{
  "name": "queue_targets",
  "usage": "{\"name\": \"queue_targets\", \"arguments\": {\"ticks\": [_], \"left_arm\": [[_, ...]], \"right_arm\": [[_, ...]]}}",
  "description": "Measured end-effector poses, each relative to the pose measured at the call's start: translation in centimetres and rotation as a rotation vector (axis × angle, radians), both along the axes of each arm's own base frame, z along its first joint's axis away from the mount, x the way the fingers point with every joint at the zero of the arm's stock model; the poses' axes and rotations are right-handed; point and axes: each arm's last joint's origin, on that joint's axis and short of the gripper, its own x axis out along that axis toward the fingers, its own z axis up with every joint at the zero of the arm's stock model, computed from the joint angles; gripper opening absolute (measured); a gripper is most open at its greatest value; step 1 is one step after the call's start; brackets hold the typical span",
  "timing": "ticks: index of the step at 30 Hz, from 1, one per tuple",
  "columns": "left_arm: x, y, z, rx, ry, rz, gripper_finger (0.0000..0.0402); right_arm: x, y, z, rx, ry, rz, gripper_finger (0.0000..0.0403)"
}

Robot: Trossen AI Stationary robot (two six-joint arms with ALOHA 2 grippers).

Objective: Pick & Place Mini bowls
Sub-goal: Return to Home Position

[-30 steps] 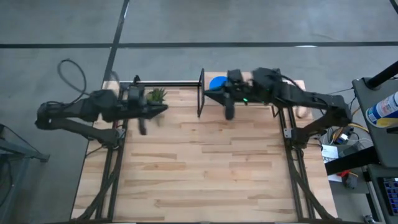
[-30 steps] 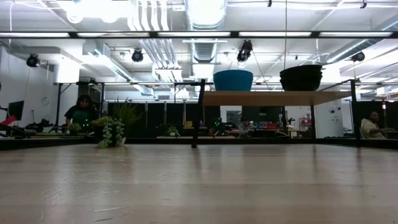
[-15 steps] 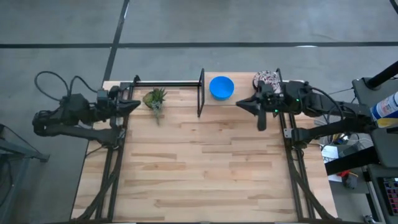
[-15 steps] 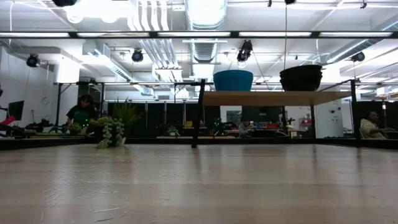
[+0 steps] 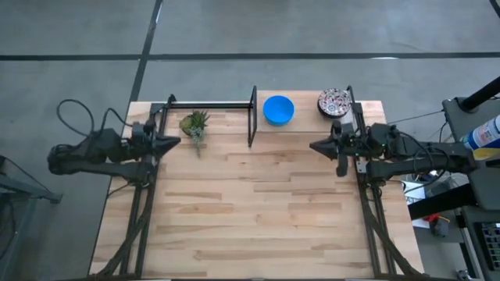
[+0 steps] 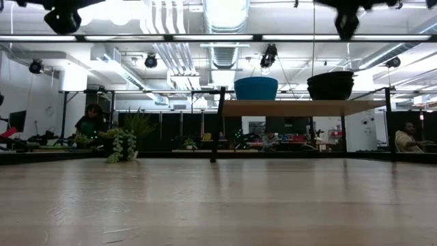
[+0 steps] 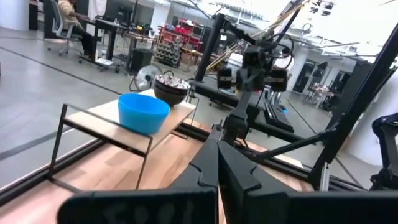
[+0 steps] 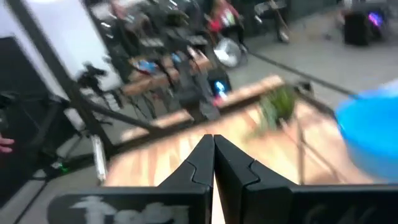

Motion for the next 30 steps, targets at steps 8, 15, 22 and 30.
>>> {"name": "queue_targets", "arguments": {"ticks": [8, 15, 22, 30], "left_arm": [[-0.1, 0.0, -3.0, -0.009, 0.016, -0.007, 0.0000], [-0.4, 0.0, -4.9, 0.039, 0.029, -0.026, 0.0000], [-1.3, 0.0, -5.8, 0.080, -0.035, -0.043, 0.0000], [-1.1, -0.1, -7.6, 0.101, -0.043, -0.051, 0.0000]], "right_arm": [[-1.4, 0.3, -6.5, 0.119, 0.135, 0.051, 0.0009], [-1.6, 0.5, -9.0, -0.032, -0.109, 0.145, 0.0009], [-2.5, 0.6, -11.5, -0.048, -0.124, 0.146, 0.0009], [-3.4, 0.6, -13.4, -0.115, -0.187, 0.139, 0.0009]]}}
